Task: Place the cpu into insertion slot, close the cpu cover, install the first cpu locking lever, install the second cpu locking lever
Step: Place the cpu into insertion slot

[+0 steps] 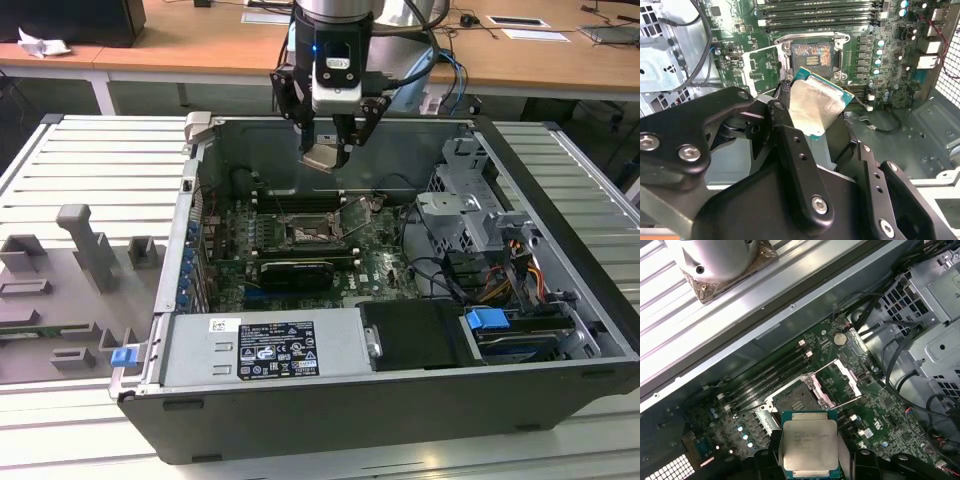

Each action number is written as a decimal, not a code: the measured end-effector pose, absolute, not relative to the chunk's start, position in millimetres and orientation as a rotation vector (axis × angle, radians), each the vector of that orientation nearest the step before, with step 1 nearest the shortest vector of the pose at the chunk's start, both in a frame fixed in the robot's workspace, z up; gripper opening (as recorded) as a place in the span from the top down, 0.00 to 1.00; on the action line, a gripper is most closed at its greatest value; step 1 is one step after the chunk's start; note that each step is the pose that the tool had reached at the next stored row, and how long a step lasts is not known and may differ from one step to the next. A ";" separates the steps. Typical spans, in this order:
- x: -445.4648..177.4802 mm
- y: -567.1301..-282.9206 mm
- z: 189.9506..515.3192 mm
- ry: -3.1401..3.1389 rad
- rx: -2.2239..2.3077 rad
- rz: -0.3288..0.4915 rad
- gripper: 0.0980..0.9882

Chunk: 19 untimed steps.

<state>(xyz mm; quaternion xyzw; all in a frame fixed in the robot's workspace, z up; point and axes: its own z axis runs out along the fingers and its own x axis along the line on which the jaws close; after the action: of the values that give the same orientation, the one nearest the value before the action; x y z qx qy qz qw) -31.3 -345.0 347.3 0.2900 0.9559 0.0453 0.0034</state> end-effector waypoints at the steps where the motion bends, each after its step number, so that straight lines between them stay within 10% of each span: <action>1: -31.3 -345.0 347.2 2.994 0.918 0.142 0.52; 19: -31.3 -345.0 346.3 2.933 1.083 0.141 0.52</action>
<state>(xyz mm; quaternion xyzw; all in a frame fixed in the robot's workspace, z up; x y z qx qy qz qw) -31.3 -345.0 346.3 0.3460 0.9371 0.0452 0.0061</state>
